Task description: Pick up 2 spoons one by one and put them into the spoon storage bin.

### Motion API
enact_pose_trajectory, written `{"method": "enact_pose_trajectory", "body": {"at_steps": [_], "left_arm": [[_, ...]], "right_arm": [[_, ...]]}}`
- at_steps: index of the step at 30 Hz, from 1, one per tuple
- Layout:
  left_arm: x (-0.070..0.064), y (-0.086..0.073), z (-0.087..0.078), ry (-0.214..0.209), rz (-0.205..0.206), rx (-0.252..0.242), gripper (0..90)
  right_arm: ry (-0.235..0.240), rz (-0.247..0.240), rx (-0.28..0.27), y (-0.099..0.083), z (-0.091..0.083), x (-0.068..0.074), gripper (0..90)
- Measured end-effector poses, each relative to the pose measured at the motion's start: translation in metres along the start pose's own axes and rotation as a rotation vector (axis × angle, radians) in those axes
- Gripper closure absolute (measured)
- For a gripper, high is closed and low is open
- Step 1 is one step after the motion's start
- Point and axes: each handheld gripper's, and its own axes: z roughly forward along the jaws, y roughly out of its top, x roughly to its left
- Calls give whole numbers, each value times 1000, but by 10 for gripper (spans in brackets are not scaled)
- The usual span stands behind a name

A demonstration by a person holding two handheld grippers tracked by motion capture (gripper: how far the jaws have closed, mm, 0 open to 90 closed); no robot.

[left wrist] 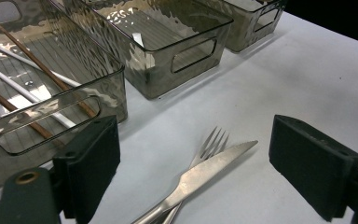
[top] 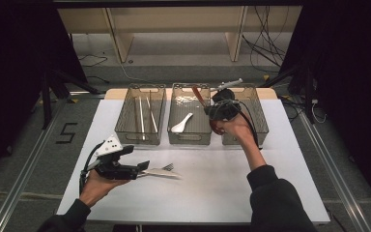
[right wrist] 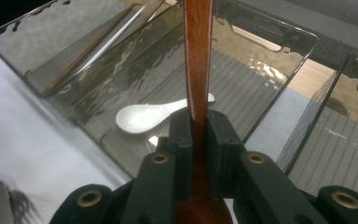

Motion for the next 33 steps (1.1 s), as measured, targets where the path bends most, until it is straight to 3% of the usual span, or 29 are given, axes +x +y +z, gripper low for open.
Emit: {"method": "enact_pose_trajectory", "body": {"at_steps": [5, 20, 33], "left_arm": [[0, 0, 0, -1, -2, -3, 158], [4, -1, -1, 3, -5, -5, 158], [4, -1, -1, 1, 3, 1, 158]], "right_arm": [[-2, 35, 4, 5, 12, -3, 820], [-16, 53, 9, 19, 34, 2, 818], [-30, 53, 49, 21, 54, 7, 815]]}}
